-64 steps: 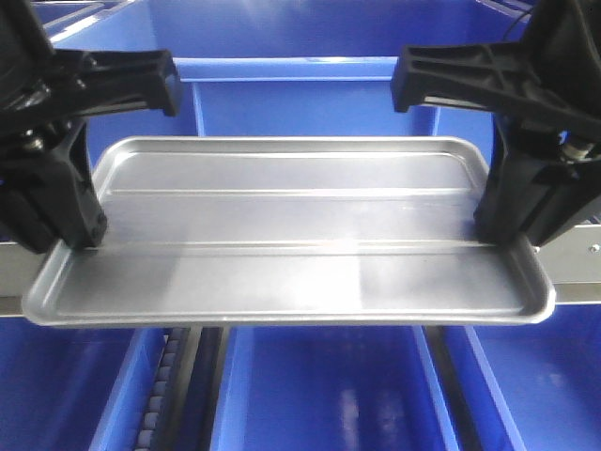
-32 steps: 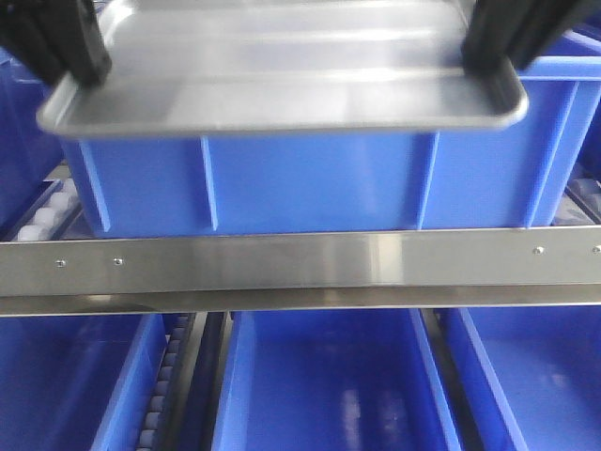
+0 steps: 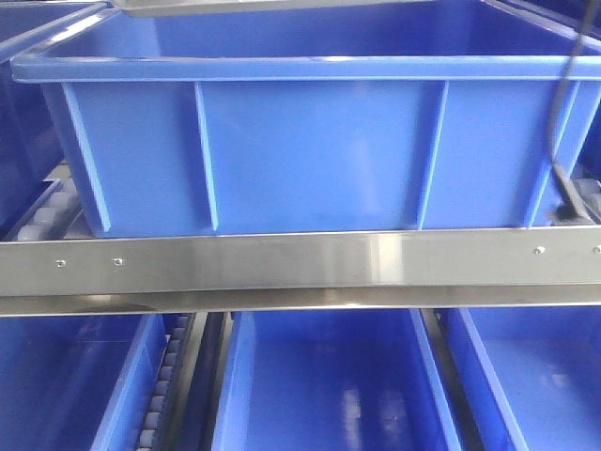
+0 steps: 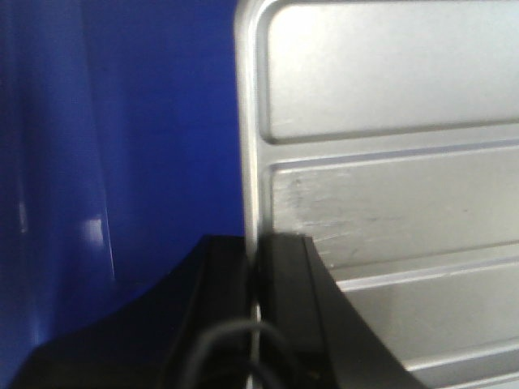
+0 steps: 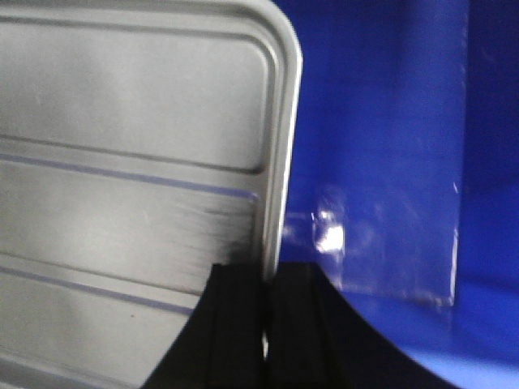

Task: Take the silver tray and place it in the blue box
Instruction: 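Lower the tray into the blue crate and open both grippers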

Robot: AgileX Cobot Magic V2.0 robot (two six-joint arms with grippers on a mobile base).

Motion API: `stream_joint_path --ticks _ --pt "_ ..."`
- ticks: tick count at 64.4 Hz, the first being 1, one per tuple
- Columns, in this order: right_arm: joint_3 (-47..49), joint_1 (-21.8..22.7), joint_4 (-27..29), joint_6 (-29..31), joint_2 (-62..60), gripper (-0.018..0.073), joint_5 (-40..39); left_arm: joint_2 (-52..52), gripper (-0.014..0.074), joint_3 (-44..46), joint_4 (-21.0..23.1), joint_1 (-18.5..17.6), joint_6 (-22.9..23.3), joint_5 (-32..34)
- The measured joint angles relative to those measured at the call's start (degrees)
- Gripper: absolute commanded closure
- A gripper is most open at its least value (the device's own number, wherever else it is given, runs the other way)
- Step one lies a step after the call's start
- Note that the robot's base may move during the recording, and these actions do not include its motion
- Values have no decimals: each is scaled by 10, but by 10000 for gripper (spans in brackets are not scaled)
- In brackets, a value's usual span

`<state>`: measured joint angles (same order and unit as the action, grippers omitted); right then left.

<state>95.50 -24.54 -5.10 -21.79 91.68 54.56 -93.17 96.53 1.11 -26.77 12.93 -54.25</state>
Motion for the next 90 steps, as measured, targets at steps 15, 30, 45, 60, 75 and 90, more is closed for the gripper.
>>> stream_joint_path --ticks 15,30,45,60,75,90 --pt "78 61 104 98 97 503 -13 -79 602 56 37 39 -47 19" --pt "85 82 143 110 136 503 -24 -100 603 59 52 48 -56 56" --pt "85 87 145 110 141 503 -30 -100 603 62 60 48 -58 72" --pt "85 87 145 110 144 502 -30 -101 603 62 61 48 -58 63" --pt "86 87 145 114 144 501 -30 -118 603 64 61 48 -58 43" --pt "86 87 145 115 144 499 -30 -120 585 64 61 48 -58 41"
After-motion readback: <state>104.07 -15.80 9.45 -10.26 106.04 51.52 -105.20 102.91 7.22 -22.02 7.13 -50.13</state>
